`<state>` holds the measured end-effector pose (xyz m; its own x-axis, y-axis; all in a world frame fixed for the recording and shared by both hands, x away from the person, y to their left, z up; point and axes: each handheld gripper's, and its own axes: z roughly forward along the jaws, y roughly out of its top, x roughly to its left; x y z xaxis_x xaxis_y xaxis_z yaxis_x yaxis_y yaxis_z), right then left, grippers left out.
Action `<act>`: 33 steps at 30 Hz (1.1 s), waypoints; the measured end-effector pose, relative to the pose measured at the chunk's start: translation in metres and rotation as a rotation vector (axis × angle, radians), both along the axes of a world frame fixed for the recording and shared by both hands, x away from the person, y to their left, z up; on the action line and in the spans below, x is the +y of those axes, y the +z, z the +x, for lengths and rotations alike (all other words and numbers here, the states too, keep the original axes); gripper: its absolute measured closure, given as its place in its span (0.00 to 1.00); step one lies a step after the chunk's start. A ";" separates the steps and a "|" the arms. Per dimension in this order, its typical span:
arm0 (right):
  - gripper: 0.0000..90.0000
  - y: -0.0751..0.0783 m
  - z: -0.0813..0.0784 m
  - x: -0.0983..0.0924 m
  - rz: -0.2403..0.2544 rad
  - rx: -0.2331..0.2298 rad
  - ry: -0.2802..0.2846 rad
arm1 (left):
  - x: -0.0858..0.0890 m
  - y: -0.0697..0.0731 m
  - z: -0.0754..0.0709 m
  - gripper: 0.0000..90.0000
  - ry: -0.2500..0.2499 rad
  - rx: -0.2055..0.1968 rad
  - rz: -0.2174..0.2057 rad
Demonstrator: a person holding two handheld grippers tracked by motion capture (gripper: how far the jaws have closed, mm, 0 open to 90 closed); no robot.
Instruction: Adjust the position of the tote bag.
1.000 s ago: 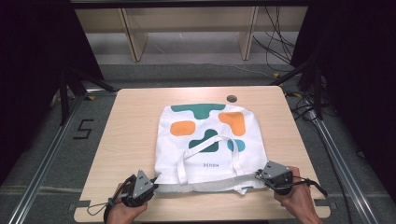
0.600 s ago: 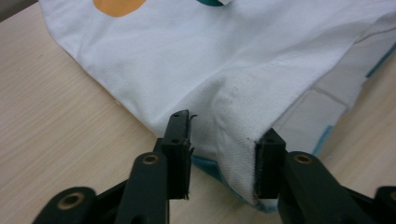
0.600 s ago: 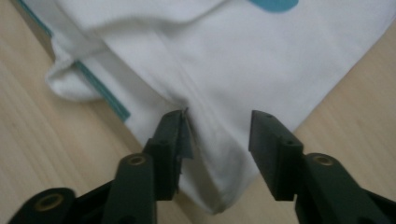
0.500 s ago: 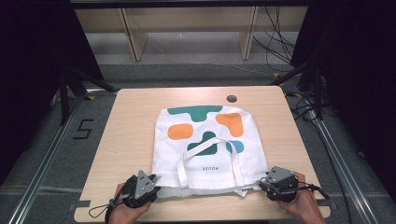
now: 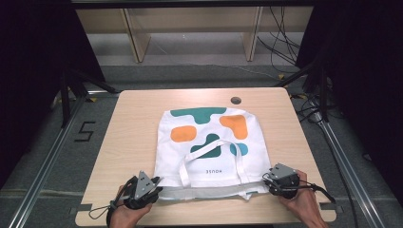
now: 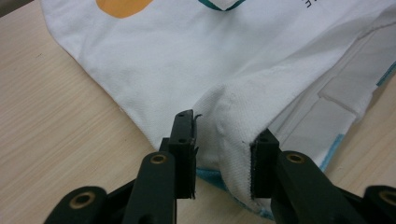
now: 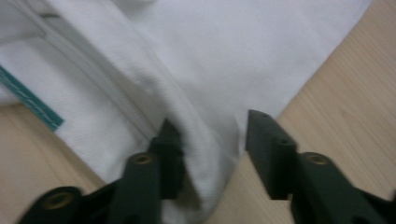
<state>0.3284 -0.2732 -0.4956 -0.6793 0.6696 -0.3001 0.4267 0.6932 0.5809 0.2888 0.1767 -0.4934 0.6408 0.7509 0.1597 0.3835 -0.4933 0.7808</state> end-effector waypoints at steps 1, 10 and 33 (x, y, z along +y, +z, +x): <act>0.82 0.003 0.000 -0.001 0.012 0.003 0.026 | 0.000 -0.002 0.001 0.75 -0.007 0.013 0.018; 0.96 0.024 -0.004 -0.009 0.164 -0.028 0.015 | -0.001 -0.018 0.009 0.83 -0.003 0.072 0.108; 0.97 0.099 0.004 -0.020 0.364 -0.092 0.071 | 0.010 0.056 0.005 0.94 -0.030 -0.114 -0.128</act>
